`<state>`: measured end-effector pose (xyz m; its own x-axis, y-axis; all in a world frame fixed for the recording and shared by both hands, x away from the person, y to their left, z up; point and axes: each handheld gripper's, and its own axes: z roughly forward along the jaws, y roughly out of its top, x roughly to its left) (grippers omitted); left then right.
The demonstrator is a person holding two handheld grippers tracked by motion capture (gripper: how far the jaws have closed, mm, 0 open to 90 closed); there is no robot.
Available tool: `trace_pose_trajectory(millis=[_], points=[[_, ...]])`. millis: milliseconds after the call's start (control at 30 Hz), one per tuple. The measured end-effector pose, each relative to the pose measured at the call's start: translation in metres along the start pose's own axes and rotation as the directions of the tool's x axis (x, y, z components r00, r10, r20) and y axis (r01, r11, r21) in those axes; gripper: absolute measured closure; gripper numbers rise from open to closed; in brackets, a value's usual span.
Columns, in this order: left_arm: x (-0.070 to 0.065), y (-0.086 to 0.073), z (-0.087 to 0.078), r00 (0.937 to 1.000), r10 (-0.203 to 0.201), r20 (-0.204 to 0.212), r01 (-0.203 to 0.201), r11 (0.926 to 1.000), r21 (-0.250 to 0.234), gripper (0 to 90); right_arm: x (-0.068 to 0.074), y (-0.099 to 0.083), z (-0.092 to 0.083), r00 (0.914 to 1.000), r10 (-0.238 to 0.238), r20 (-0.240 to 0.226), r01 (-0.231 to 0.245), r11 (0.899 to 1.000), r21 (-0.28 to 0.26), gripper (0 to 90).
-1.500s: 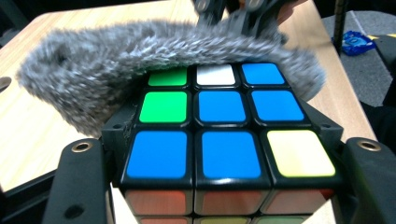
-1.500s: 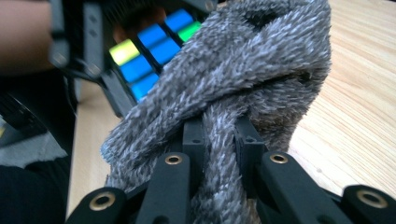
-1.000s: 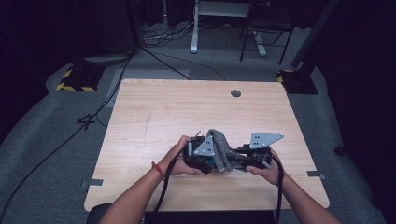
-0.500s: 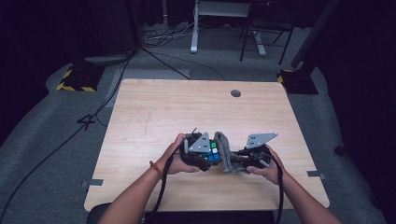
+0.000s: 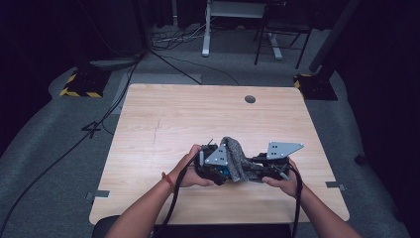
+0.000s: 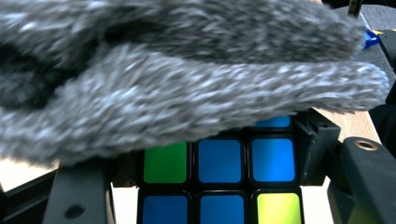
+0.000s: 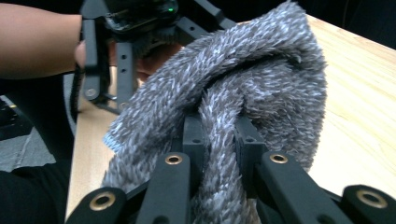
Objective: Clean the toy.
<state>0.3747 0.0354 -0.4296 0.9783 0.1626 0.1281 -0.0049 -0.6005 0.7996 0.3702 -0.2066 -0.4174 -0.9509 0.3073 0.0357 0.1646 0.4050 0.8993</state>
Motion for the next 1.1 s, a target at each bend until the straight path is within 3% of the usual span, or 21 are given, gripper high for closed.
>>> trace_pose_trajectory(millis=[133,200,233,267,300,467,700,733,833,867,933,1100], points=[[0.000,0.000,-0.001,0.9999,-0.001,0.013,0.001,0.9999,-0.011,33.6,-0.006,-0.003,0.002,0.9992,0.015,0.038,-0.017,0.999,0.032,79.0],[-0.001,0.002,-0.003,0.9999,0.002,0.016,-0.002,0.9998,-0.018,33.6,-0.010,-0.006,0.005,0.9977,0.015,0.067,-0.020,0.997,0.073,79.1],[-0.001,0.002,-0.004,0.9999,0.001,0.010,0.000,0.9998,-0.021,33.6,-0.015,-0.011,0.006,0.9972,0.041,0.062,-0.047,0.995,0.092,79.1],[-0.001,0.002,-0.004,0.9999,0.001,0.010,0.000,0.9998,-0.021,33.6,-0.015,-0.011,0.006,0.9972,0.041,0.062,-0.047,0.995,0.092,79.1],[0.000,0.002,-0.006,0.9999,0.000,0.012,0.000,0.9996,-0.027,33.6,-0.016,-0.014,0.008,0.9971,0.026,0.072,-0.035,0.990,0.139,79.1],[0.004,0.002,-0.014,0.9999,-0.008,-0.010,0.008,0.9989,-0.045,33.6,-0.016,-0.019,0.010,0.9978,0.027,0.061,-0.037,0.985,0.171,79.1],[0.007,-0.001,-0.012,0.9996,-0.015,-0.023,0.015,0.9996,-0.025,33.6,-0.004,-0.008,0.003,0.9999,-0.005,-0.016,0.007,0.997,0.082,79.0],[0.006,-0.002,-0.008,0.9999,-0.008,-0.011,0.008,0.9998,-0.018,33.6,0.000,-0.005,0.001,0.9993,-0.012,-0.036,0.014,0.999,0.042,79.0],[0.004,-0.002,-0.004,1.0000,-0.004,-0.003,0.004,1.0000,-0.005,33.6,0.004,-0.002,0.000,0.9992,-0.030,-0.025,0.031,0.999,0.040,79.0],[0.001,-0.001,0.000,0.9999,0.001,0.014,-0.001,1.0000,-0.002,33.6,0.004,-0.001,-0.002,0.9991,-0.018,-0.039,0.017,1.000,-0.008,78.9],[-0.001,0.000,0.001,0.9999,0.011,0.009,-0.011,0.9999,0.009,33.6,0.004,0.000,-0.002,0.9992,-0.021,-0.035,0.020,1.000,-0.012,78.9],[-0.003,0.002,0.000,0.9997,0.012,0.023,-0.012,0.9999,-0.007,33.6,-0.003,-0.002,0.000,0.9988,-0.004,0.048,0.003,1.000,0.018,78.7]])
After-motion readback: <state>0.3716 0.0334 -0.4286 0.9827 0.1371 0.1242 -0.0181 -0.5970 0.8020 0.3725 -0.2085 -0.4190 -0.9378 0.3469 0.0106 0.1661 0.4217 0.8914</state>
